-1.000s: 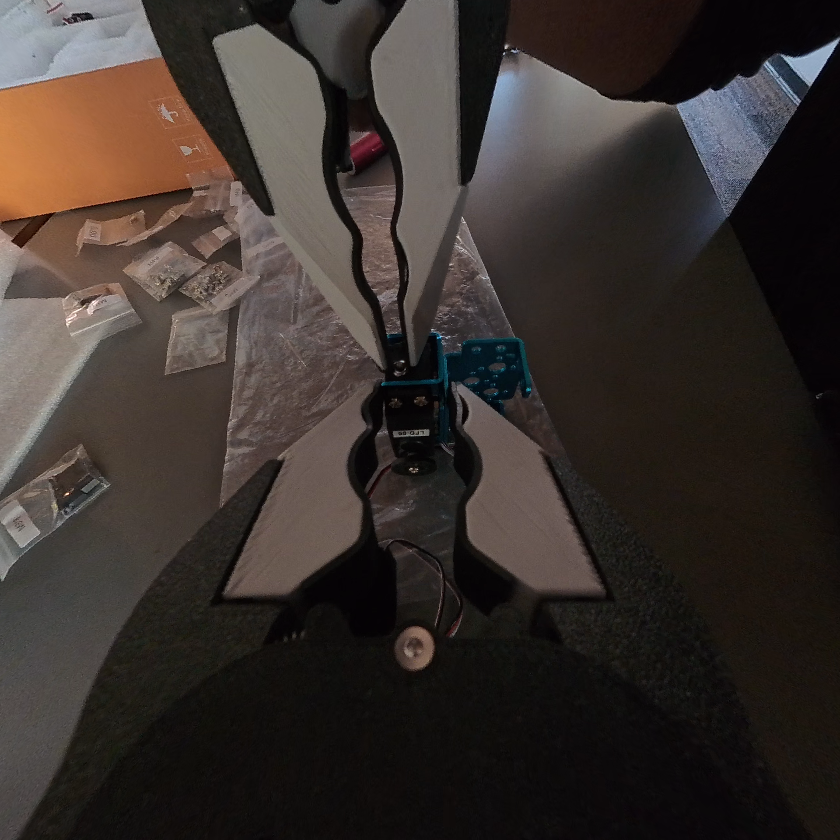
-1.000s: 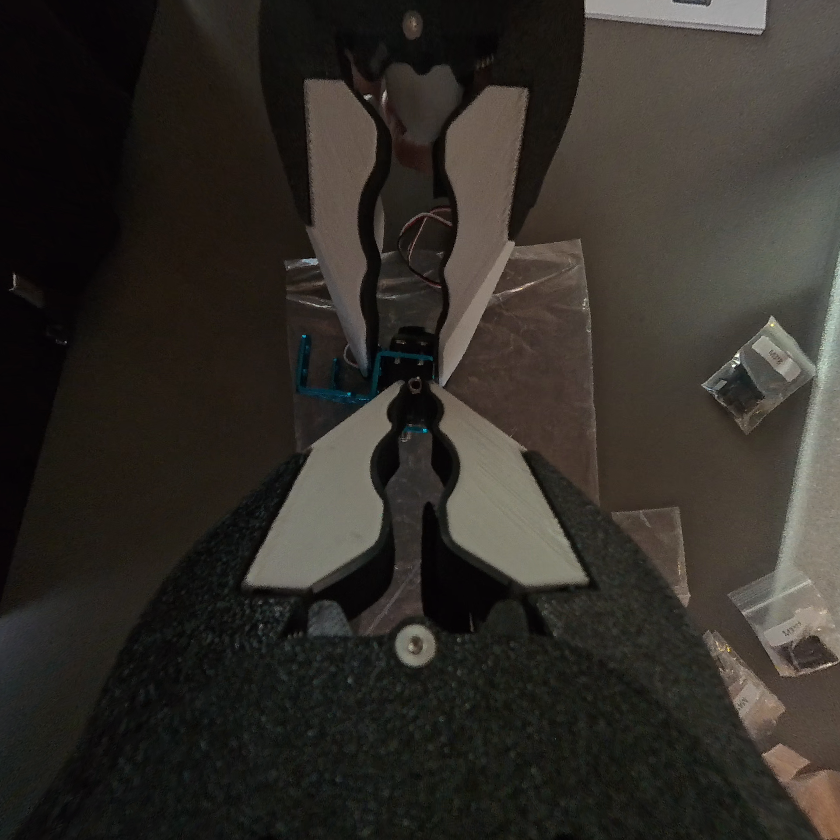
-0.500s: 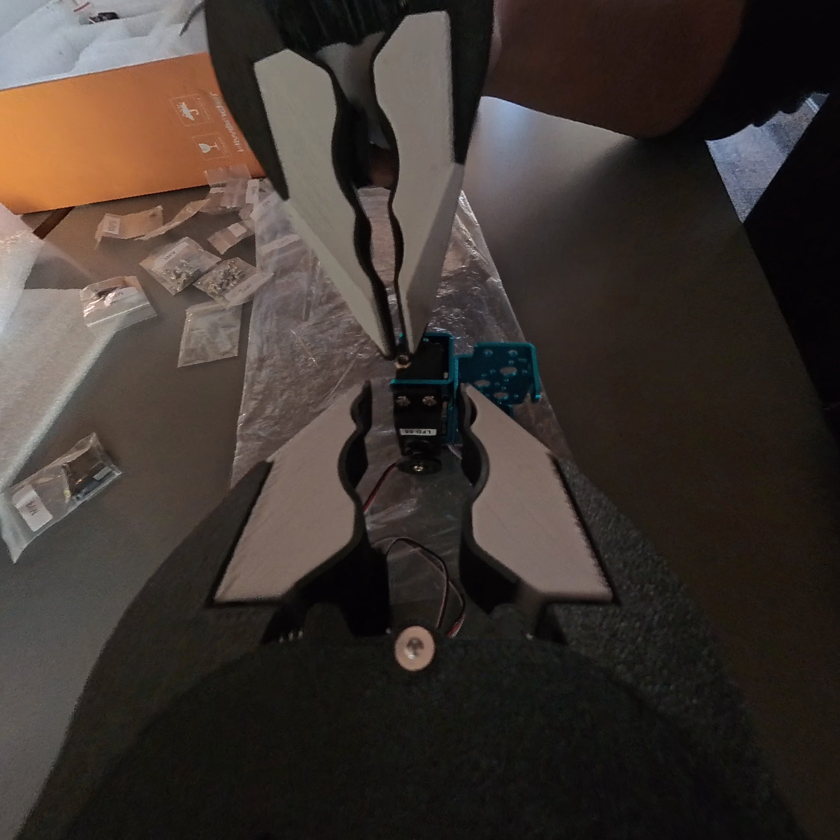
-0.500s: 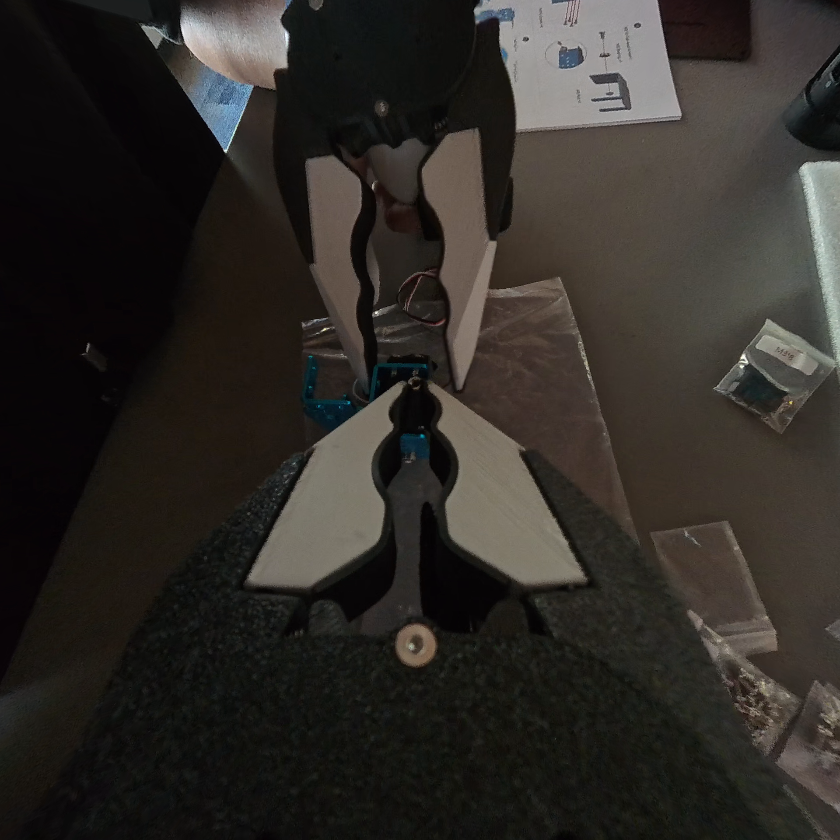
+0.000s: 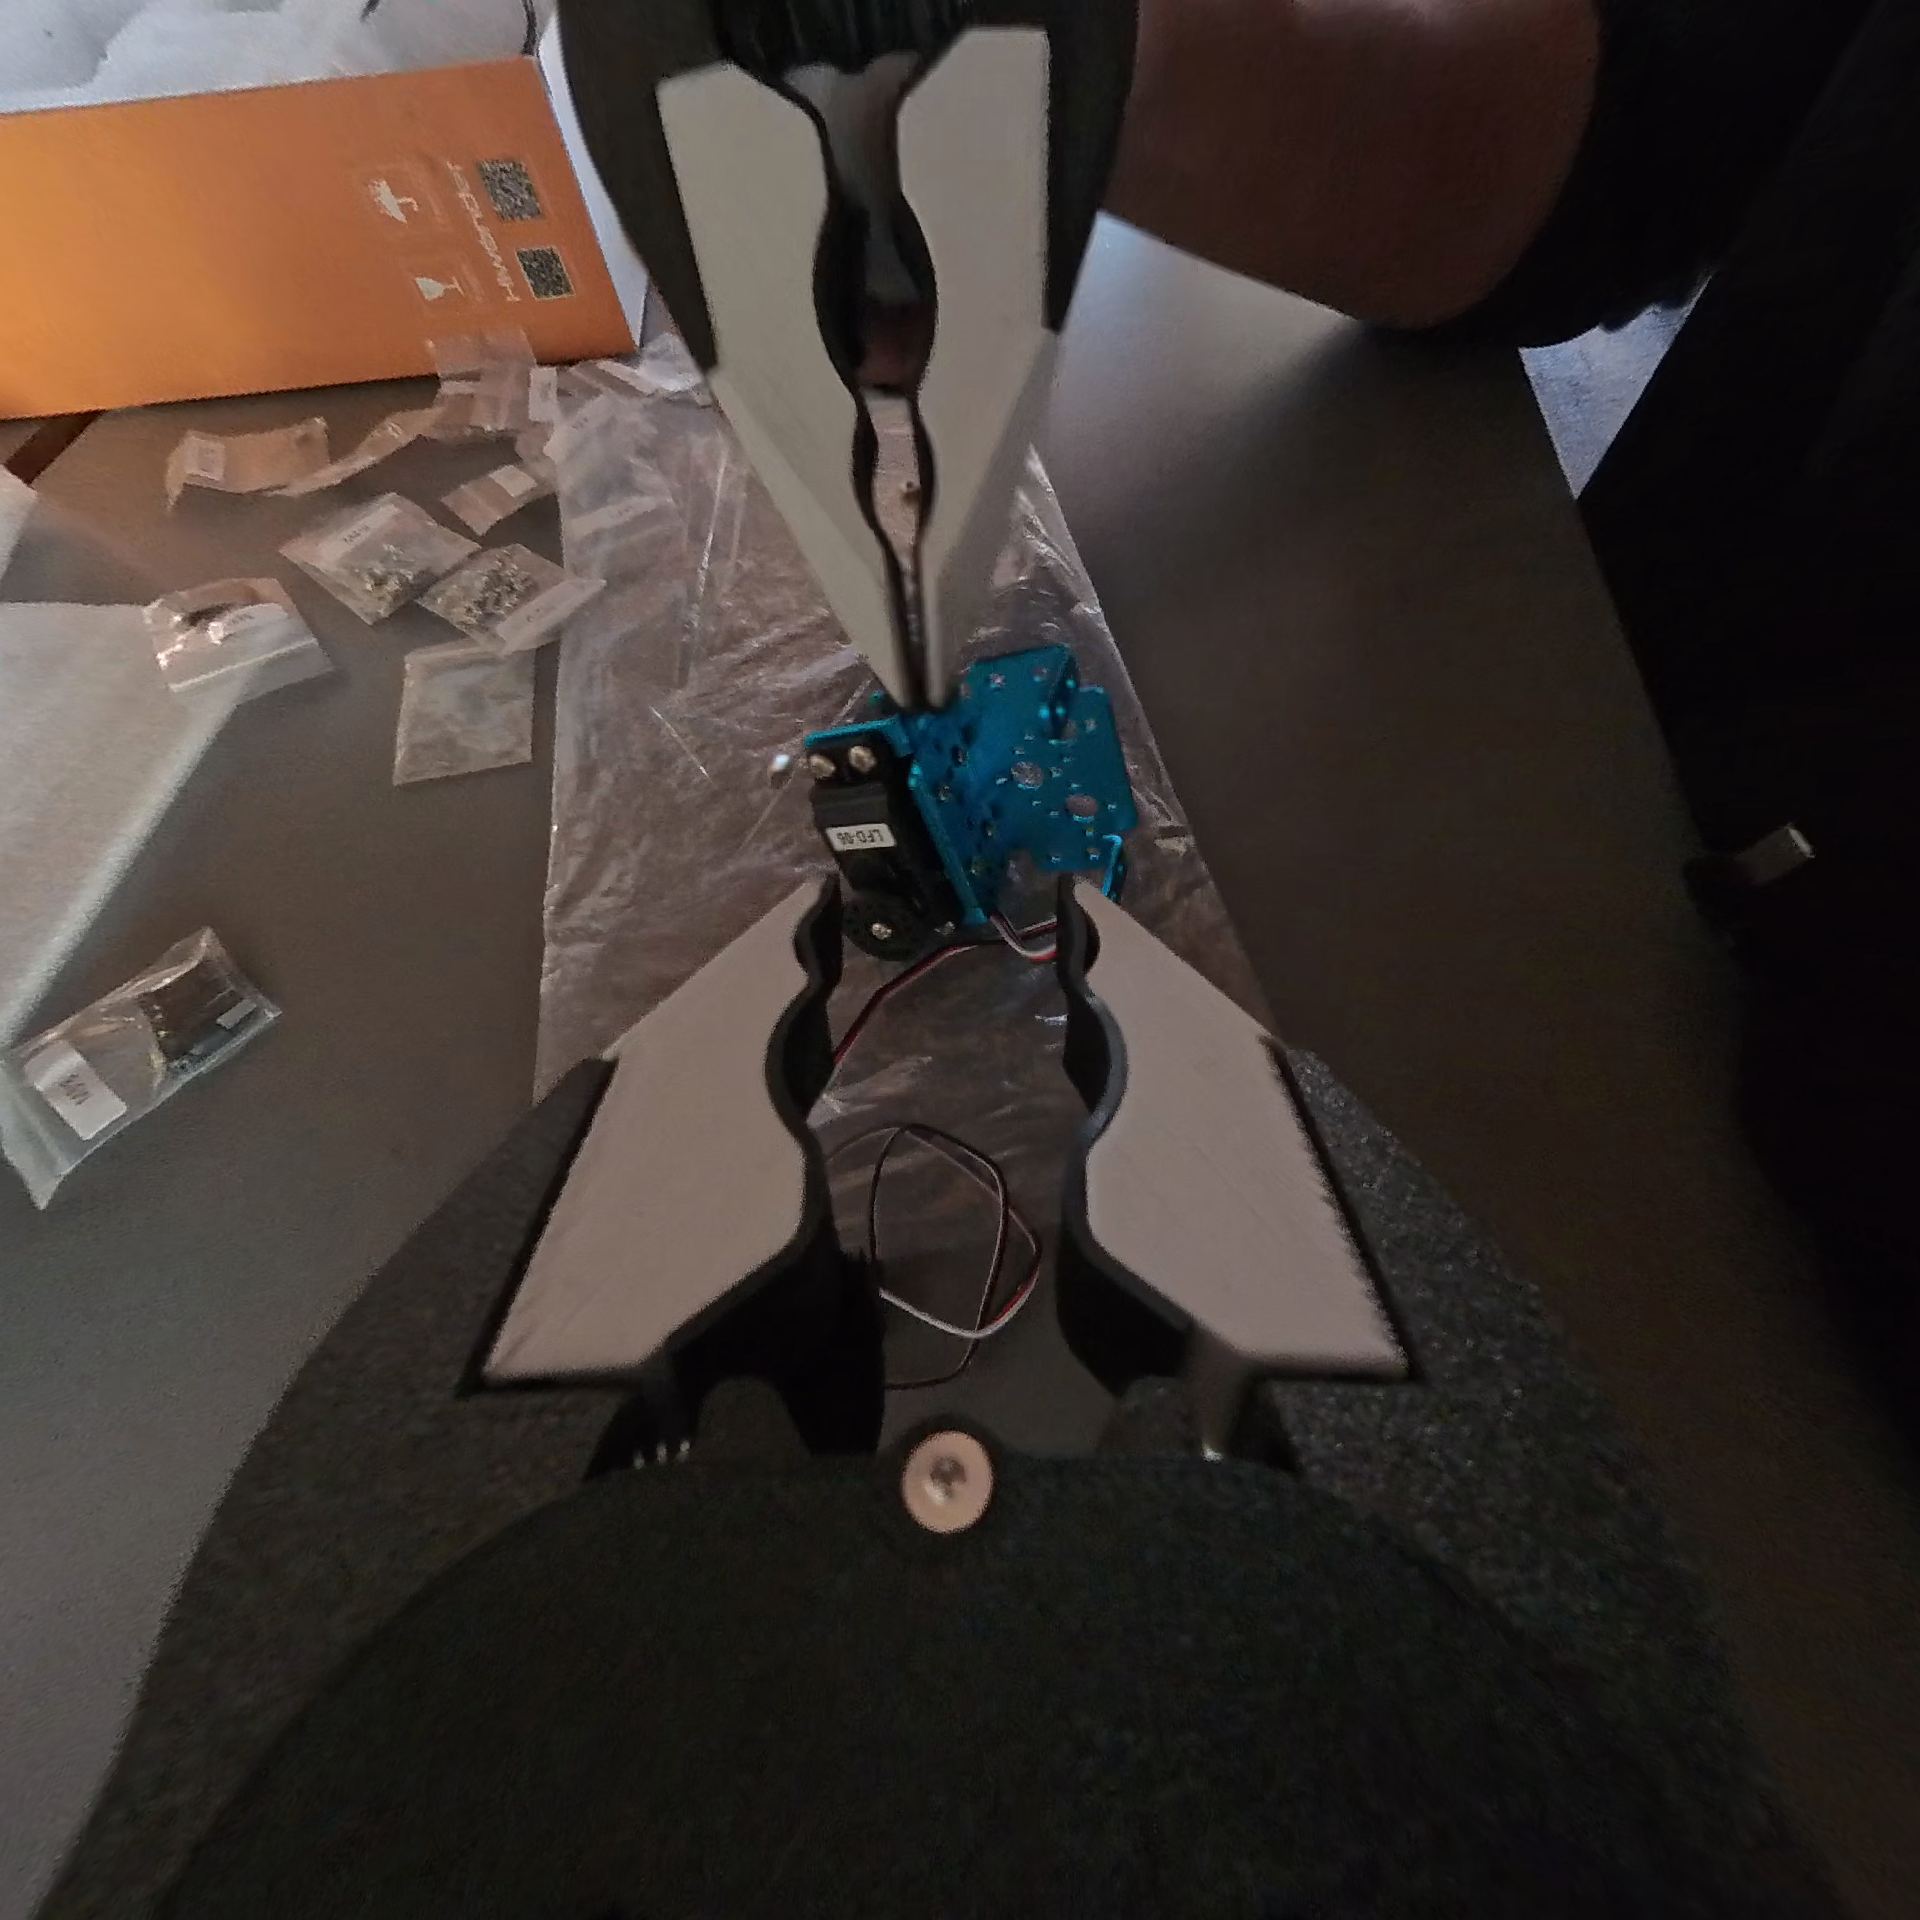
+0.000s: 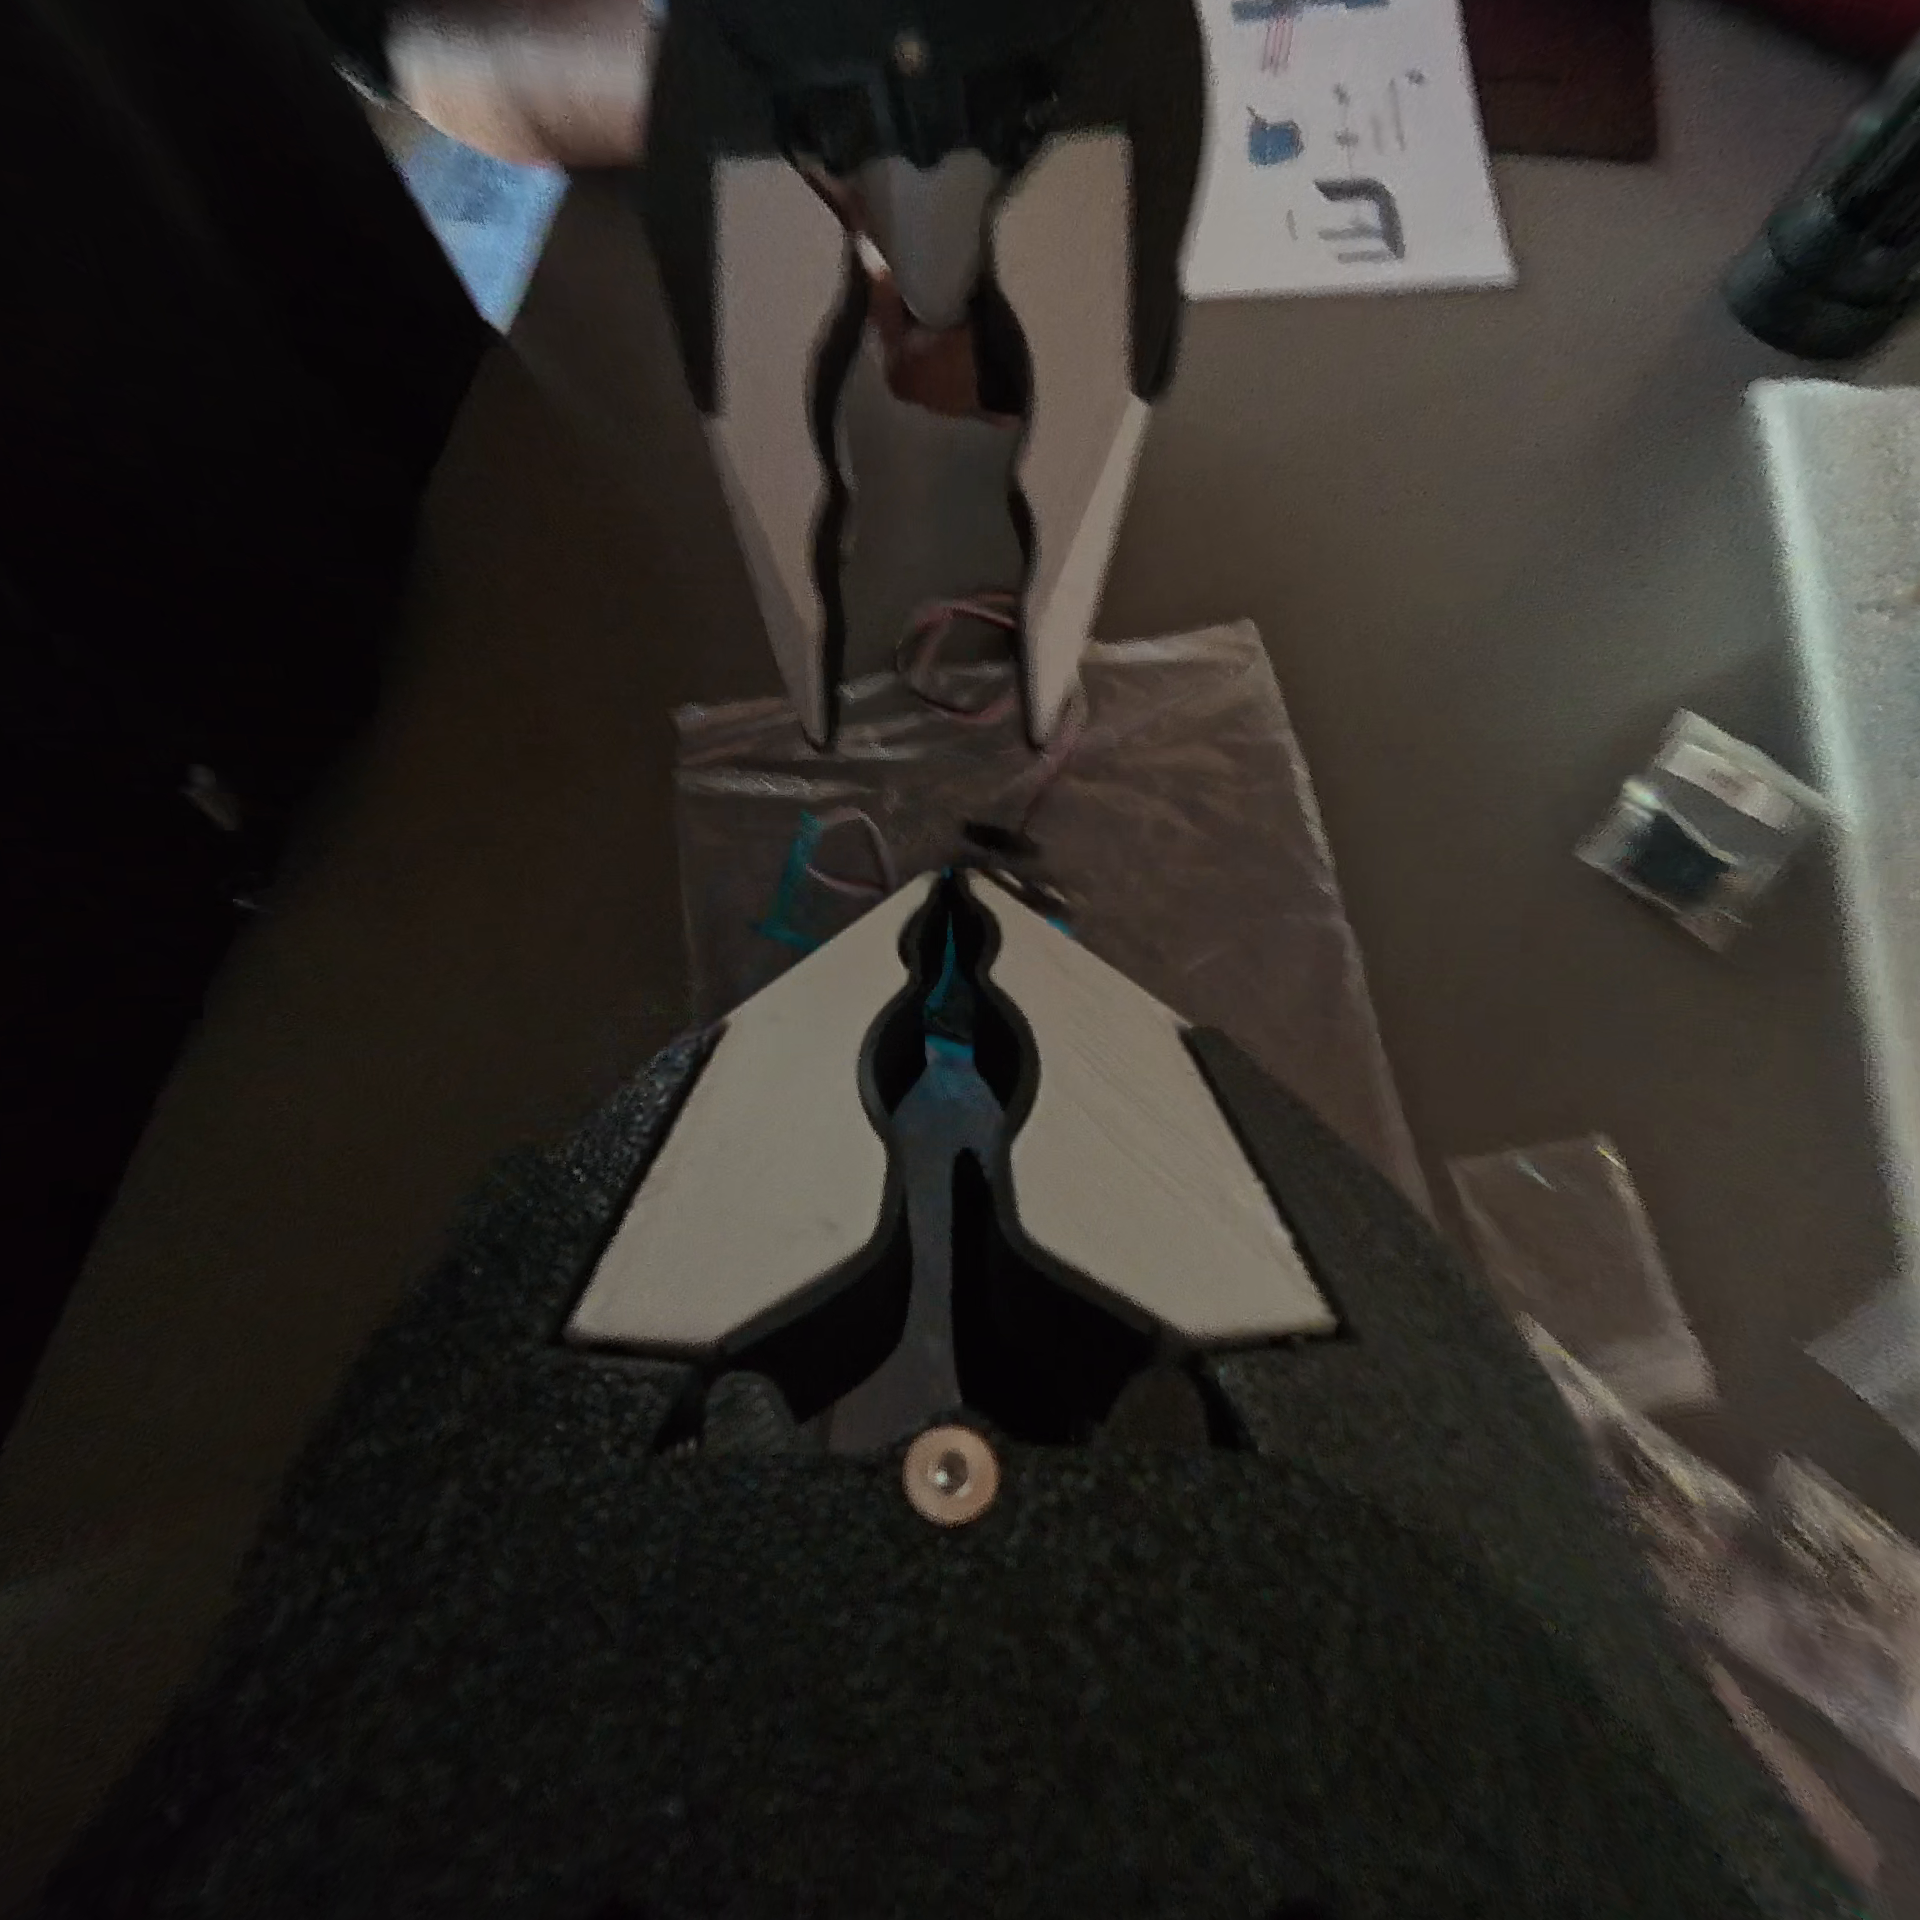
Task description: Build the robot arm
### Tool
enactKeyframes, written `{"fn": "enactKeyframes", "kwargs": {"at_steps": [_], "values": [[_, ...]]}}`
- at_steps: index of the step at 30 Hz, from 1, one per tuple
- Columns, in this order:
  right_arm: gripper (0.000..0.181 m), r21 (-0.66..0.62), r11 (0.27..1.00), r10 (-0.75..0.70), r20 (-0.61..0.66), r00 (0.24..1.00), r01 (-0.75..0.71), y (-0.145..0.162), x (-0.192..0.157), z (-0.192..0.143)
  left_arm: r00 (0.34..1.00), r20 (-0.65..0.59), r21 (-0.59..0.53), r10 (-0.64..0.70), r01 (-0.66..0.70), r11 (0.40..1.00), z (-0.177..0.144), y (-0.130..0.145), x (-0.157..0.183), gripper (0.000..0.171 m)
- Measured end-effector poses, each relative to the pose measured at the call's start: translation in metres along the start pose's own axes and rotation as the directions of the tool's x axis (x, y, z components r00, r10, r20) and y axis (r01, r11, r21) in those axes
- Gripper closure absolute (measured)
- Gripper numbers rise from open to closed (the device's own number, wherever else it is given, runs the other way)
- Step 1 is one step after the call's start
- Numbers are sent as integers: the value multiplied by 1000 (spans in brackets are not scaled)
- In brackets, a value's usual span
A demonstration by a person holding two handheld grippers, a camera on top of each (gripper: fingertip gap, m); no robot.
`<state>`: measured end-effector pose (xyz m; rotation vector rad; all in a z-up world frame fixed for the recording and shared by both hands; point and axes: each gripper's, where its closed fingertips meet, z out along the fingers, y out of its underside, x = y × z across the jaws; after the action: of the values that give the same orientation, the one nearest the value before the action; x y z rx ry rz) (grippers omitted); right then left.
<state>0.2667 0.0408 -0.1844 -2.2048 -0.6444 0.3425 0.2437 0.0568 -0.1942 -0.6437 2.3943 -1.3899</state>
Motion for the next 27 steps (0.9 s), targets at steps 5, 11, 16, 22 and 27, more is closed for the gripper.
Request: {"fn": "enactKeyframes", "kwargs": {"at_steps": [5, 11, 16, 22, 27], "values": [[175, 73, 994, 88, -78, 993, -82, -2, 20, -42, 1000, 2, -2, -26, 26, 1000, 5, 1, -2, 129], [168, -15, 970, 236, -212, 948, -244, 51, 62, -39, 998, 12, 13, -64, 64, 998, 7, -3, -5, 130], [162, -94, 932, 295, -369, 881, -351, 90, 97, -48, 995, 43, 46, -89, 87, 995, 8, -12, -8, 133], [165, -205, 917, 268, -317, 910, -342, 98, 91, -37, 991, 37, 33, -128, 127, 991, 16, -8, -9, 129], [167, -276, 905, 239, -301, 923, -324, 95, 96, -32, 993, 39, 32, -114, 113, 993, 14, -9, -7, 131]]}}
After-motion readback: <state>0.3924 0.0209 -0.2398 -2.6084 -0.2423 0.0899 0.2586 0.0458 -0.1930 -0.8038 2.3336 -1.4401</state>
